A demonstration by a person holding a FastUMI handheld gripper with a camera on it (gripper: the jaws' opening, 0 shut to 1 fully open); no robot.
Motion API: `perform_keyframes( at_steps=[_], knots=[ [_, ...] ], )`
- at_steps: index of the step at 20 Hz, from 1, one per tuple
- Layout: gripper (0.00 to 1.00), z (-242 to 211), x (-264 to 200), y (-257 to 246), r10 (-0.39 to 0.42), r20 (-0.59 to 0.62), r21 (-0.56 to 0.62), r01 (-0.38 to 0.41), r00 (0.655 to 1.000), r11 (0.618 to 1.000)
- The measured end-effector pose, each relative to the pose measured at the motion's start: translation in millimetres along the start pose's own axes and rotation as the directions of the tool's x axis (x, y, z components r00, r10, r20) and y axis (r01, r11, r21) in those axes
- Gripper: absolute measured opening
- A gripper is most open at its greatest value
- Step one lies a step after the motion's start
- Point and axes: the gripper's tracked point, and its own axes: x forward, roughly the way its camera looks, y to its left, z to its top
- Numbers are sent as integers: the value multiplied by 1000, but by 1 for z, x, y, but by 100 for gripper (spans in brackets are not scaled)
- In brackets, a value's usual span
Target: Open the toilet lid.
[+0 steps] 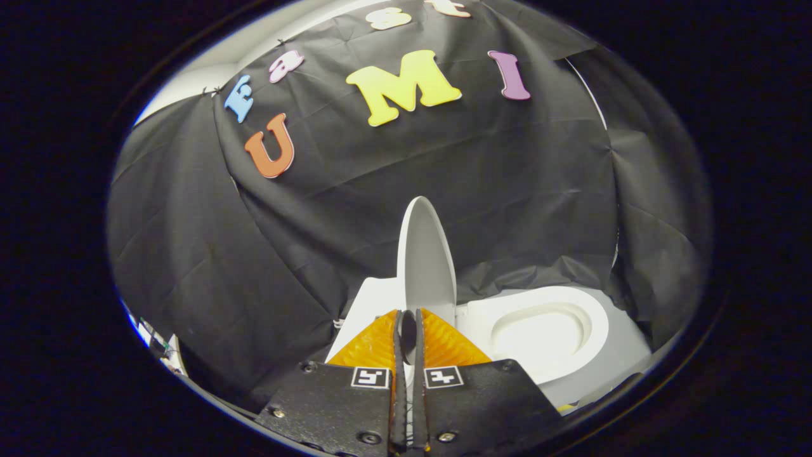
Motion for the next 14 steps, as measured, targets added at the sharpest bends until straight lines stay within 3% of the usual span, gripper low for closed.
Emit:
perform_keyframes(
  at_steps=[9,14],
  knots=[
    [8,-17,21,54,-35,14,-145,37,999,989],
    [14,-33,32,87,-4,-2,-263,3,1000,965]
  ],
)
